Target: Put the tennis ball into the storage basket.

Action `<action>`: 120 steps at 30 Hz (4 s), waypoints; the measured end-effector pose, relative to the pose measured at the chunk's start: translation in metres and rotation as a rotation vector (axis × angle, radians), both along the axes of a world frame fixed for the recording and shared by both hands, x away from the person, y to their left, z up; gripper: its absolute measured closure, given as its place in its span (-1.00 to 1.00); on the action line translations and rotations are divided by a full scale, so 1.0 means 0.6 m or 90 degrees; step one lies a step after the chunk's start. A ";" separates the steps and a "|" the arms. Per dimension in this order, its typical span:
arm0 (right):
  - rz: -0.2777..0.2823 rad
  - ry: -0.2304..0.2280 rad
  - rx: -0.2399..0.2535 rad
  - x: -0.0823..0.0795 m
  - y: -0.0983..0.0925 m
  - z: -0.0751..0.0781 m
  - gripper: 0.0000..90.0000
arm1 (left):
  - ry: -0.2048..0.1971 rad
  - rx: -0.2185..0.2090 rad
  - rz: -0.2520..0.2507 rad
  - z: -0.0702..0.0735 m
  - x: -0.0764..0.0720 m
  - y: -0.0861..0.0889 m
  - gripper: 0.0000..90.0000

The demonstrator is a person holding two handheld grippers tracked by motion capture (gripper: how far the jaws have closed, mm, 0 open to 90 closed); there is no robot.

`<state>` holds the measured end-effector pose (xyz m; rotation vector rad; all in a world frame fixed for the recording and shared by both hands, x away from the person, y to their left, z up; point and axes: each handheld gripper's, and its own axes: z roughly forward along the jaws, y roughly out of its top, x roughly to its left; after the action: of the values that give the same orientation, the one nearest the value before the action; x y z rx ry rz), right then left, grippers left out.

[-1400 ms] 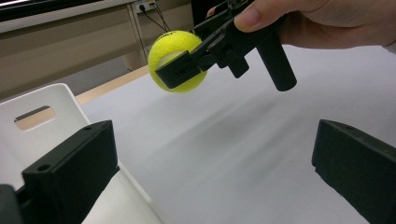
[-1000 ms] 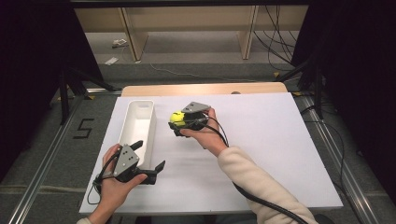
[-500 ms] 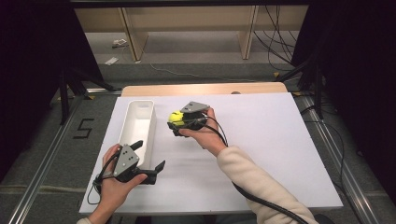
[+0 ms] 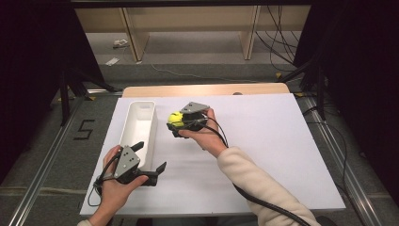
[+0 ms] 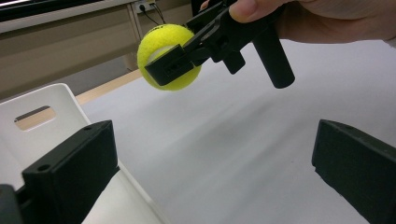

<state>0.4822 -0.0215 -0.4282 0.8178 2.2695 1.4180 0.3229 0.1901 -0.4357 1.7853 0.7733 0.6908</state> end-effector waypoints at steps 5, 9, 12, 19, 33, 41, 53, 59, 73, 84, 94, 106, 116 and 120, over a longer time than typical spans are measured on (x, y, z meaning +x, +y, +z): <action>0.002 -0.004 0.001 0.000 0.002 0.002 -0.40 | 0.000 -0.001 0.000 0.000 0.000 0.000 -1.00; 0.002 -0.006 0.003 0.000 0.005 0.007 -0.40 | 0.000 0.000 0.000 0.000 0.000 0.000 -1.00; 0.006 -0.010 0.003 0.000 0.007 0.010 -0.40 | 0.001 -0.001 0.000 0.000 0.000 0.000 -1.00; 0.010 -0.011 0.004 0.000 0.013 0.015 -0.40 | 0.001 -0.001 0.000 0.000 0.000 0.000 -1.00; 0.020 -0.010 0.005 -0.001 0.025 0.022 -0.40 | 0.000 0.001 -0.001 0.000 0.000 0.000 -1.00; 0.026 -0.011 0.007 0.000 0.033 0.026 -0.40 | -0.001 0.001 0.000 0.000 0.000 0.000 -1.00; 0.032 -0.012 0.006 0.000 0.041 0.031 -0.40 | 0.000 0.004 -0.001 -0.001 0.000 0.000 -1.00; 0.037 -0.012 0.008 0.000 0.047 0.034 -0.40 | 0.000 0.006 -0.001 -0.001 0.000 0.000 -1.00; 0.046 -0.004 0.010 0.000 0.057 0.039 -0.40 | 0.000 0.008 -0.003 -0.001 0.000 -0.001 -1.00; 0.057 -0.009 0.006 -0.001 0.070 0.043 -0.40 | 0.001 0.011 -0.004 -0.002 0.000 -0.001 -1.00; 0.064 -0.010 0.004 -0.002 0.083 0.048 -0.40 | 0.001 0.011 -0.005 -0.002 0.000 -0.001 -1.00; 0.074 -0.007 0.002 -0.004 0.096 0.047 -0.40 | 0.000 0.012 -0.006 -0.002 -0.001 -0.002 -1.00; 0.082 -0.005 0.002 -0.005 0.107 0.049 -0.40 | 0.000 0.013 -0.006 -0.002 -0.001 -0.002 -1.00; 0.085 -0.005 0.002 -0.005 0.111 0.050 -0.40 | 0.001 0.013 -0.007 -0.002 -0.001 -0.002 -1.00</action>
<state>0.4790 0.0449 -0.3981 0.6714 2.3554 1.4786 0.3226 0.1891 -0.4369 1.8072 0.7585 0.6922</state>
